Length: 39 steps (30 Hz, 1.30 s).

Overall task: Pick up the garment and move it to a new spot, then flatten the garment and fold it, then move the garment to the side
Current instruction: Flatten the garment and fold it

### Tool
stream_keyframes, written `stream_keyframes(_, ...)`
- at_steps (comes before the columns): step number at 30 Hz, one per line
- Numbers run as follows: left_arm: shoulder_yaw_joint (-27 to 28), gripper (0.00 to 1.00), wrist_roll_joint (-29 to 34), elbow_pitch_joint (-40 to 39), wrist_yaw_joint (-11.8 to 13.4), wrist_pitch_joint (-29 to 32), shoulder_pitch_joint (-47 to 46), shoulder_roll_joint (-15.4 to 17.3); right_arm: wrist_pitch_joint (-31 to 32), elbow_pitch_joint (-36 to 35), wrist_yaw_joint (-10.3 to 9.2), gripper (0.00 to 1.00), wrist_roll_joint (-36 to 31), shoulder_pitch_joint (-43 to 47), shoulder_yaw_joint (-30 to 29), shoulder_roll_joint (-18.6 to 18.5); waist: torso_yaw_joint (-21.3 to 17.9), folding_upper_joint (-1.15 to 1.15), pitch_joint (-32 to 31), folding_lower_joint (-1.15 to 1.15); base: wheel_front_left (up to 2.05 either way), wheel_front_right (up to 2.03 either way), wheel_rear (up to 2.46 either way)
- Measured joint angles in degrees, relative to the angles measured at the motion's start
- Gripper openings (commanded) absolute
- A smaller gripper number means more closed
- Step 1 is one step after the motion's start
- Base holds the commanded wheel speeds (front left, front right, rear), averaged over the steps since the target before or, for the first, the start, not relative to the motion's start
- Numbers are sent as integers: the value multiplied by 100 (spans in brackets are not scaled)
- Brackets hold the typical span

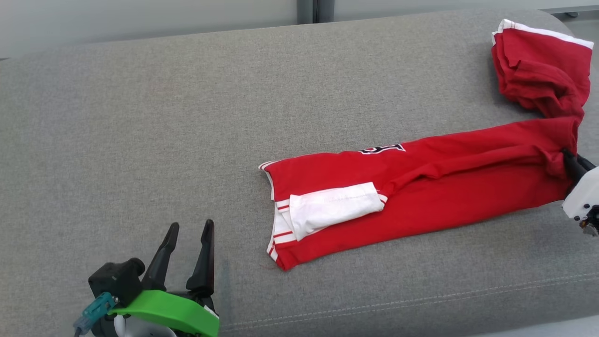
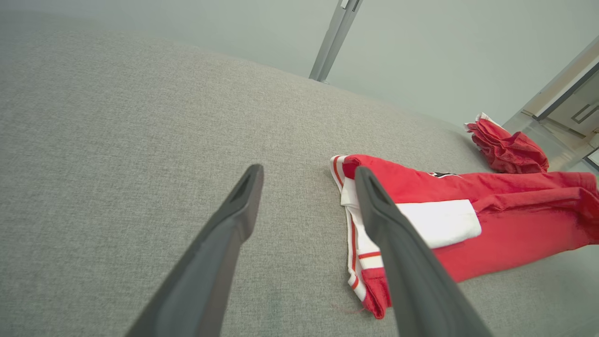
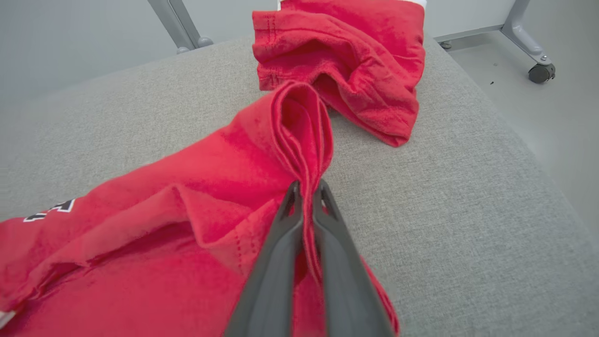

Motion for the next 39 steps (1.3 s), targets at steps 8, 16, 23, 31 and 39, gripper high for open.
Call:
stream_keyframes(8, -69, 100, 0, 0, 0, 44, 3, -12, 349, -578, 81, 0, 572, -63, 35, 463, -55, 0, -68, 0, 0, 0, 0)
stream_keyframes(16, -100, 100, 1, -7, 0, 40, 3, -36, 792, -1724, 82, 0, 743, -67, 745, 724, -38, 0, -139, 0, 0, 0, 0)
stream_keyframes(23, -160, 100, 1, 0, 0, 38, 3, -71, 1131, -2558, 81, 0, 875, -68, 1246, 709, 97, 0, -212, 0, 0, 0, 0)
stream_keyframes(31, -194, 100, -1, 5, 1, 31, 3, -138, 1457, -2921, 81, 0, 1024, -56, 1590, 715, 329, 0, -261, 0, 0, 0, 0)
stream_keyframes(39, -243, 100, -38, 16, 3, -19, 2, -162, 1660, -2896, 81, 0, 1056, -57, 1859, 935, 598, 0, -262, 0, 0, 0, 0)
